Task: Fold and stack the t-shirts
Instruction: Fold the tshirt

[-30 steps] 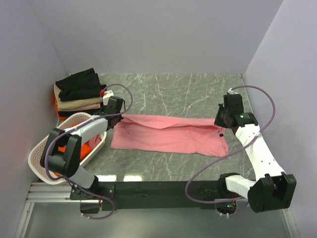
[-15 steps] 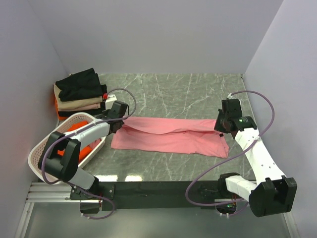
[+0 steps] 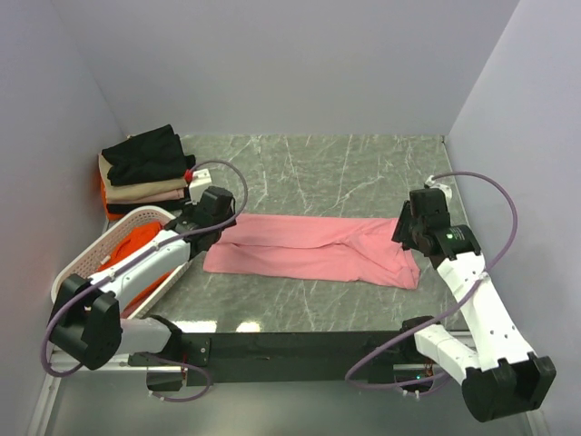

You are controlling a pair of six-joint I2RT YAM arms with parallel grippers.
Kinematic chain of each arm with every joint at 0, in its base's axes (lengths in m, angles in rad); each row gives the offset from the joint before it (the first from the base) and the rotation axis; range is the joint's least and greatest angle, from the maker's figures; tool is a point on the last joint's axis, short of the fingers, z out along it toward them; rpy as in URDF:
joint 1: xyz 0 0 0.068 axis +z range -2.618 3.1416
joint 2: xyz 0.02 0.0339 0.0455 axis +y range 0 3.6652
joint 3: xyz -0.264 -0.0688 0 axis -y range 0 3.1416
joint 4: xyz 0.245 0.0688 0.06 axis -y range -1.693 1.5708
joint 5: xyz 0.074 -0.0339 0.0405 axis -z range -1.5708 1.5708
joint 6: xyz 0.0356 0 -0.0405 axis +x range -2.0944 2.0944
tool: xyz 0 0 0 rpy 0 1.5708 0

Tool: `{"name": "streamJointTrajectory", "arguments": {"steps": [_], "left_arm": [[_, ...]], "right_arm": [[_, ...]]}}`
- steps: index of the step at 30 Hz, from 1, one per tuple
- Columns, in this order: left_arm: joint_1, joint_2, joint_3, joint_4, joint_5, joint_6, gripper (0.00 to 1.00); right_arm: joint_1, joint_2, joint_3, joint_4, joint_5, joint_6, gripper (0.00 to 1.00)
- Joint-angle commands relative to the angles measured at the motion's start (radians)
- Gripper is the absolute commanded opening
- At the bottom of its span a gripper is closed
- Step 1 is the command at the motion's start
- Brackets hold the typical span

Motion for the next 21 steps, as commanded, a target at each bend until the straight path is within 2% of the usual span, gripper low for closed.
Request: {"name": "streamJointTrajectory", "arguments": {"steps": [1, 13, 21], "left_arm": [[-0.01, -0.001, 0.07, 0.046, 0.073, 0.007, 0.73], [-0.096, 0.382, 0.253, 0.133, 0.246, -0.011, 0.76], [-0.114, 0.47, 0.254, 0.15, 0.274, -0.02, 0.77]], "right_arm": [[0.007, -0.001, 0.041, 0.03, 0.015, -0.005, 0.57], [0.009, 0.358, 0.082, 0.268, -0.23, -0.048, 0.52], [0.009, 0.559, 0.145, 0.335, -0.293, -0.047, 0.51]]}}
